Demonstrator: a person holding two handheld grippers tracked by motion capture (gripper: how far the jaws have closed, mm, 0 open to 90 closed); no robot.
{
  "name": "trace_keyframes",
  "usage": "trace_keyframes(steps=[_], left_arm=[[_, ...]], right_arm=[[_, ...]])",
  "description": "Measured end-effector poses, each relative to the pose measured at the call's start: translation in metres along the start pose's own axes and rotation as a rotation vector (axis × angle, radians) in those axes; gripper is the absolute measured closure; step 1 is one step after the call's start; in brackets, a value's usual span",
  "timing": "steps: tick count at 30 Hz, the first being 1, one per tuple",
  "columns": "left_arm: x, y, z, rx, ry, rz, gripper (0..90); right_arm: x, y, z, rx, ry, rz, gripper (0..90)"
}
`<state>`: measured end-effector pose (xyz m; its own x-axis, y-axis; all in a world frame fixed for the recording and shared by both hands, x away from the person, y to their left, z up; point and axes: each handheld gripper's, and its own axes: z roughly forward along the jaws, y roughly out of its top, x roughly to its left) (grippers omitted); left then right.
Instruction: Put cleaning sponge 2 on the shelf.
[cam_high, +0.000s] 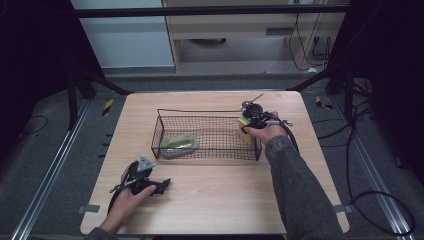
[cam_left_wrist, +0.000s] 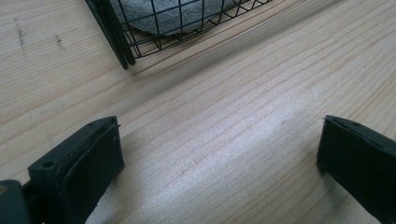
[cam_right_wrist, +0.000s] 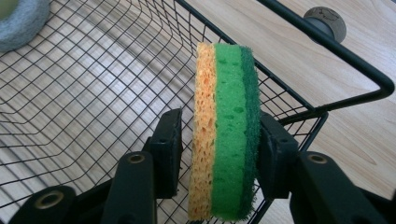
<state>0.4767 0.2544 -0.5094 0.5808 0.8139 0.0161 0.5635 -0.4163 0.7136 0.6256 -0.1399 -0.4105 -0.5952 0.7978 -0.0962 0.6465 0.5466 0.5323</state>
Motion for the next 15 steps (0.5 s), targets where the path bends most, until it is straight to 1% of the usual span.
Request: trace_keyframes(steps=[2, 5, 8, 10, 15], left_arm=[[0.0, 0.0, 0.0, 0.0, -0.001, -0.001, 0.0], [0.0, 0.0, 0.0, 0.0, 0.0, -0.001, 0.0], [0.0, 0.0, 0.0, 0.0, 0.0, -0.001, 0.0], [0.0, 0.0, 0.0, 0.0, 0.0, -0.001, 0.0], [0.0, 0.0, 0.0, 0.0, 0.0, -0.001, 0.0]], right_arm=[[0.002, 0.0, -0.003, -0.002, -0.002, -0.002, 54.5], [0.004, 0.0, -0.008, -0.008, -0.001, -0.002, 54.0], [0.007, 0.0, -0.014, -0.022, 0.006, -0.005, 57.0], [0.009, -0.001, -0.019, -0.027, 0.013, -0.012, 62.6], [0.016, 0.0, -0.021, -0.021, 0.032, -0.027, 62.4]])
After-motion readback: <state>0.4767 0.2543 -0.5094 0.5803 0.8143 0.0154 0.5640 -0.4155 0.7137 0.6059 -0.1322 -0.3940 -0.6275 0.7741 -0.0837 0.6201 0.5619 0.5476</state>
